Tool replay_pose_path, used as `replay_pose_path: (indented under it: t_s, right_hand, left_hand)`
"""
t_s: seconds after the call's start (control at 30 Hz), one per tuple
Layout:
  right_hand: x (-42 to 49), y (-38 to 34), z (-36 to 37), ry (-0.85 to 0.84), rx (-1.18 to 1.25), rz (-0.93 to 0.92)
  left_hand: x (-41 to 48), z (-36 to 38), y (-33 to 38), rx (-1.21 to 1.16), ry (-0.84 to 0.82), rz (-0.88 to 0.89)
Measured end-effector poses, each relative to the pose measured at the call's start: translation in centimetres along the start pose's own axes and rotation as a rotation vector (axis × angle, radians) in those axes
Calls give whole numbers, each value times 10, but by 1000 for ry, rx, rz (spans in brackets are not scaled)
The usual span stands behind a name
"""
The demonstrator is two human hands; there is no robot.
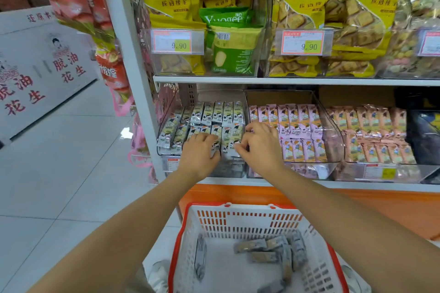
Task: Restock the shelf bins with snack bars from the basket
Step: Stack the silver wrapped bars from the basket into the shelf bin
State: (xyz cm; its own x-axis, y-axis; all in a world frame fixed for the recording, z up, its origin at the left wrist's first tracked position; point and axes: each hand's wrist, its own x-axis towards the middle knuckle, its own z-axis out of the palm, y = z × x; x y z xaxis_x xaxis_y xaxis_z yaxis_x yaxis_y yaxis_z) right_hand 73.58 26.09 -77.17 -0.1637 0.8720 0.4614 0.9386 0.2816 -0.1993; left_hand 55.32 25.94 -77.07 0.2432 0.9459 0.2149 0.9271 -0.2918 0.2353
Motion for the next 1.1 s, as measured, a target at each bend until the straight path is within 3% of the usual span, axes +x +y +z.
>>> replay_pose_path:
  t_s: [0.17, 0.3, 0.43, 0.7, 0.87, 0.97, 1.1]
  right_hand:
    - [6, 12, -2, -107, 153, 9]
    - [8, 25, -1, -293, 239, 1]
    - [15, 30, 1, -236, 279, -23]
    - [41, 11, 7, -86, 271, -111]
    - [60, -27, 17, -271, 370, -112]
    - [62, -36, 27, -347, 384, -72]
    - [60, -44, 27, -390, 277, -64]
  left_hand:
    - [6, 4, 22, -267, -29, -8]
    - [15, 11, 38, -120, -40, -24]
    - [21, 7, 43, -154, 23, -25]
    - [28, -12, 7, -300, 316, -184]
    - [15, -1, -5, -236, 280, -231]
    - [5, 5, -17, -31, 237, -207]
    - [-15, -1, -44, 250, 329, -137]
